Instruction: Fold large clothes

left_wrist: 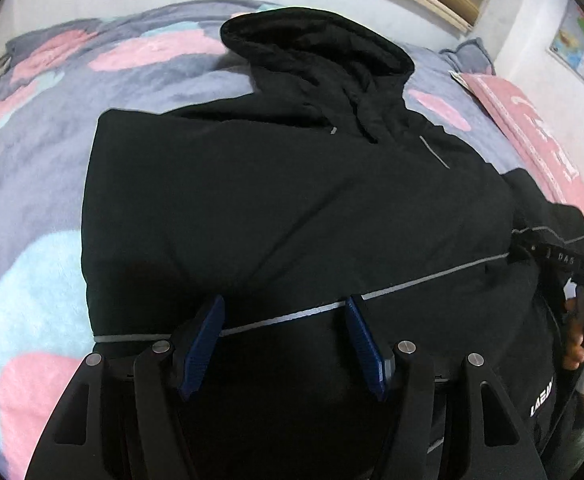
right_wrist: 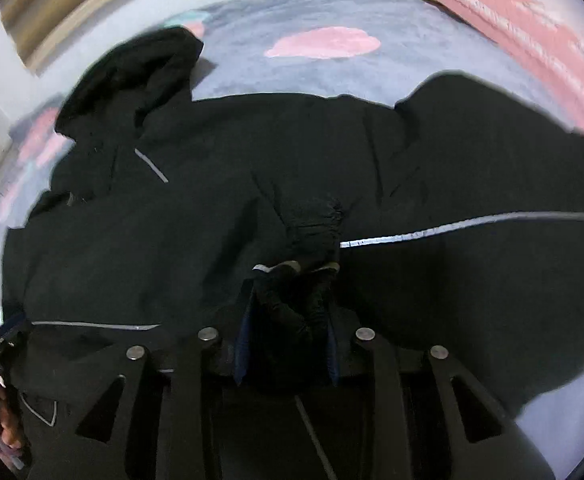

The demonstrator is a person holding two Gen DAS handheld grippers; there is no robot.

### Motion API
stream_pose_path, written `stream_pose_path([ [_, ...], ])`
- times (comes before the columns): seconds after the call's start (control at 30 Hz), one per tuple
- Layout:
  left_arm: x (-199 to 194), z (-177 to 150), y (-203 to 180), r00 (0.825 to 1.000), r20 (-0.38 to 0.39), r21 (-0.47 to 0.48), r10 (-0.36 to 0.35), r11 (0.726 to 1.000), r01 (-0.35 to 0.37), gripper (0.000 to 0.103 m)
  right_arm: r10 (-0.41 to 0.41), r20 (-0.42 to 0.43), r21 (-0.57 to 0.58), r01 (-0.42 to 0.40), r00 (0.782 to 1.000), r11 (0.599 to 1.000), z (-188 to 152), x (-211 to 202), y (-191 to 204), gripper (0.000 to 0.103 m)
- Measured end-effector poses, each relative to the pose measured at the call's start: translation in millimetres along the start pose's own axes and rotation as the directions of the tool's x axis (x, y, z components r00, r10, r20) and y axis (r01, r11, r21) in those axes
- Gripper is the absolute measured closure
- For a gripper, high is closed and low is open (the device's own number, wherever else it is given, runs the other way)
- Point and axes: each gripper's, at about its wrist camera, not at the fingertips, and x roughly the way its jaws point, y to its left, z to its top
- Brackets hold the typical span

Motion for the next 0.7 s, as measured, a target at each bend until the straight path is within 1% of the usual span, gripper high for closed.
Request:
stream_pose_path([
  [0.03,-1,0,-1,1.000,0.000,0.003,0.003,1.000,-0.003,0.039,-0.006,-0.005,-0.004,0.006,1.000,1.000,2,-5,0,0.065],
  [0.07,-4,0,-1,1.000,0.005,0.002,0.005,1.000,-0.005,0.039,-0.017,-0.005,0.000,0.017,1.000,1.000,4,-13,0,0.061],
  [0.1,-11,1,-1,1.000,0.019,-0.008,0.000,1.000,0.000,0.039,-0.023,0.004,0.005,0.023,1.000,1.000,6,-22,1,0.054],
  [0.13,-20,1,-1,0.999,0.035,-0.020,-0.014,1.000,0.015,0.039,-0.027,0.025,0.008,0.027,0.999,1.000,8,-34,4,0.053],
  [0.17,-27,4,-1,0.998,0.050,-0.027,-0.031,0.999,0.032,0.039,-0.018,0.065,-0.003,0.018,0.998,1.000,11,-51,9,0.052],
  [0.23,-49,8,-10,0.993,0.098,-0.030,-0.063,0.997,0.066,0.039,0.003,0.145,-0.053,0.005,0.989,0.999,16,-80,24,0.047],
  [0.27,-57,12,-16,0.990,0.118,-0.023,-0.072,0.997,0.075,0.039,0.003,0.167,-0.083,0.011,0.986,0.996,20,-87,35,0.046],
  [0.33,-63,13,-30,0.989,0.130,-0.002,-0.075,0.997,0.076,0.039,0.016,0.174,-0.144,0.009,0.985,0.990,21,-90,55,0.043],
  [0.37,-61,13,-36,0.990,0.124,0.009,-0.069,0.998,0.068,0.039,0.031,0.155,-0.177,-0.003,0.987,0.984,19,-84,68,0.043],
  [0.43,-46,7,-41,0.995,0.085,0.017,-0.053,0.998,0.052,0.039,0.034,0.100,-0.202,-0.013,0.994,0.979,13,-66,78,0.043],
  [0.47,-37,5,-41,0.997,0.064,0.012,-0.050,0.999,0.050,0.039,0.010,0.057,-0.210,0.002,0.998,0.978,7,-51,80,0.043],
  [0.5,-21,-2,-37,0.999,0.016,-0.010,-0.050,0.999,0.050,0.039,-0.044,0.003,-0.211,0.044,0.999,0.977,0,-34,77,0.043],
  [0.53,-7,-8,-31,0.998,-0.016,-0.033,-0.055,0.998,0.054,0.039,-0.099,-0.052,-0.210,0.086,0.994,0.974,-7,-18,72,0.043],
  [0.57,-1,-15,-27,0.998,-0.008,-0.035,-0.069,0.997,0.069,0.039,-0.103,-0.094,-0.213,0.081,0.990,0.974,-17,-4,65,0.043],
  [0.6,-1,-22,-26,0.997,0.027,-0.011,-0.078,0.997,0.078,0.039,-0.086,-0.073,-0.224,0.068,0.994,0.972,-24,-5,61,0.043],
  [0.63,-3,-24,-27,0.997,0.038,0.001,-0.073,0.997,0.073,0.039,-0.082,-0.054,-0.233,0.068,0.995,0.970,-28,-10,60,0.043],
  [0.7,-2,-24,-30,0.998,0.034,0.010,-0.054,0.999,0.053,0.039,-0.084,-0.043,-0.232,0.072,0.995,0.970,-32,-16,60,0.043],
])
